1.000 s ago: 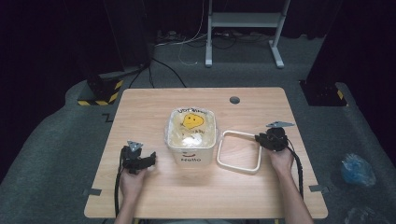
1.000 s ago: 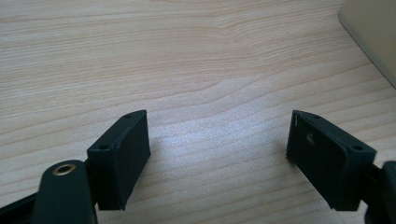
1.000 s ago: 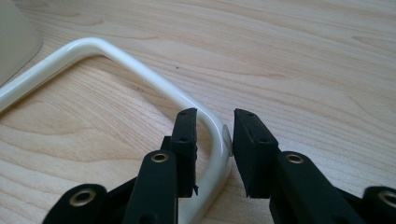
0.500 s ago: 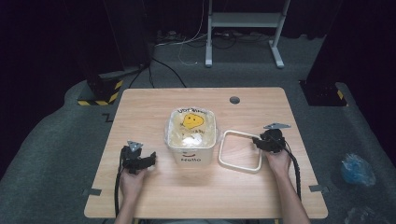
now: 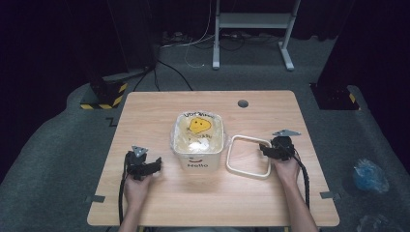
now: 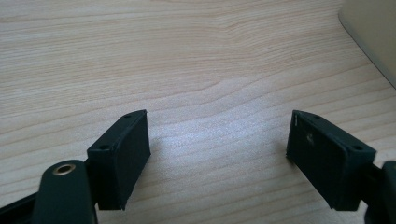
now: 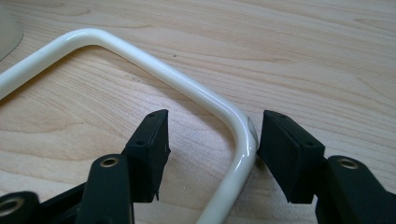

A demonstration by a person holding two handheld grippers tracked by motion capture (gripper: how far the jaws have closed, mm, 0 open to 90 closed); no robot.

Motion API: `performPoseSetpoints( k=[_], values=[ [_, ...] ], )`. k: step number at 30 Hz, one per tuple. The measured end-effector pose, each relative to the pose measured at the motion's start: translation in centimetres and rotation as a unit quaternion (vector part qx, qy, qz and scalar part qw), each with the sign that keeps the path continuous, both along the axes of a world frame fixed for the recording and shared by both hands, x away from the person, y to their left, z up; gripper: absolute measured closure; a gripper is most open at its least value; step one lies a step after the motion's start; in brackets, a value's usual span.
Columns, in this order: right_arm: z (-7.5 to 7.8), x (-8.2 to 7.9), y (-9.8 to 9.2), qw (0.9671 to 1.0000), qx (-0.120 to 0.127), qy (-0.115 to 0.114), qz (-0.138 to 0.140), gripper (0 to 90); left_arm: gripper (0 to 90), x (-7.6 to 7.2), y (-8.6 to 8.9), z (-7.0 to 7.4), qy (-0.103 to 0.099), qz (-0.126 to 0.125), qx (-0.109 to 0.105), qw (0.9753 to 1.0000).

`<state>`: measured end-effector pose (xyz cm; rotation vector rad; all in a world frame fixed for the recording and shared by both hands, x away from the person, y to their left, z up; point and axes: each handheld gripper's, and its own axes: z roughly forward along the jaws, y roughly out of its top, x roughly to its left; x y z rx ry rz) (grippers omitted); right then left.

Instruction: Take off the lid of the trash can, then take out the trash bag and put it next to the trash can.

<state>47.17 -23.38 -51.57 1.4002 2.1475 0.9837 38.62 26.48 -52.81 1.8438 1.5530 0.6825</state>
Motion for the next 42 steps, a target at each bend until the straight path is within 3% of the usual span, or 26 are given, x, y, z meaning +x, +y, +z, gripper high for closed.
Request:
performPoseSetpoints(
  k=[12, 18, 30, 35, 42],
  values=[
    [0.1, -1.9, 0.3, 0.9999, 0.011, -0.012, -0.007, 38.1, 21.7, 0.0, 0.0, 0.0, 0.000, 0.000, 0.001, 1.0000],
    [0.2, -3.0, 0.3, 0.9994, 0.014, -0.029, -0.015, 38.2, 21.7, 0.0, 0.0, 0.0, 0.000, 0.000, 0.001, 1.0000],
    [-0.4, -5.2, 0.6, 0.9992, 0.019, -0.032, -0.017, 38.1, 21.8, -0.1, 0.0, 0.0, 0.000, 0.002, 0.003, 1.0000],
    [-0.8, -5.4, 1.3, 0.9993, -0.023, -0.022, -0.021, 35.3, 21.5, -0.2, 0.0, 0.0, 0.001, 0.002, 0.002, 1.0000],
    [-0.8, -5.3, 1.3, 0.9993, -0.024, -0.020, -0.022, 33.3, 20.8, -0.2, 0.0, 0.0, 0.001, 0.002, 0.000, 1.0000]
  ],
)
